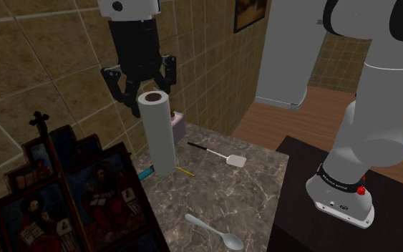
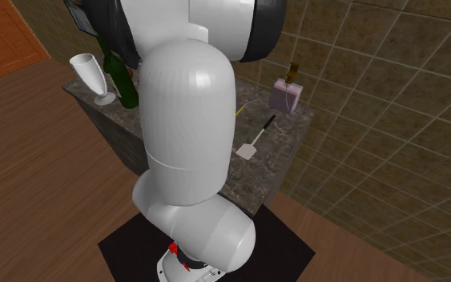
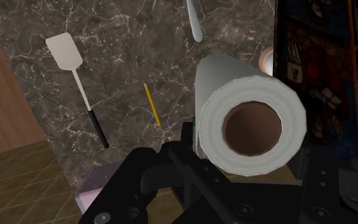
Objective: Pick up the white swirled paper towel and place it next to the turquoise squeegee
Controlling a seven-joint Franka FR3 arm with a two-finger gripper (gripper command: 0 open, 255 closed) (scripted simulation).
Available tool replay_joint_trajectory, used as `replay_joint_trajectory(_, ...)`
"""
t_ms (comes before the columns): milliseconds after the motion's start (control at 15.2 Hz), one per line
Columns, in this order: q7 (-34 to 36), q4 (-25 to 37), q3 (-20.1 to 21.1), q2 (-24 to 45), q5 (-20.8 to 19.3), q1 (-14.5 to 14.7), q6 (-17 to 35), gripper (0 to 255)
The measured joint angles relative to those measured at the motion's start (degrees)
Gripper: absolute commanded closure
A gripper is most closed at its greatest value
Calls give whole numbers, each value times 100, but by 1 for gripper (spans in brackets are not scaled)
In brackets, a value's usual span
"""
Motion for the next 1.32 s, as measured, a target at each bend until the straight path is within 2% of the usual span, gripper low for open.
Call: replay_joint_trajectory(1320, -182, -1930, -56, -341, 214, -197, 1645, 255)
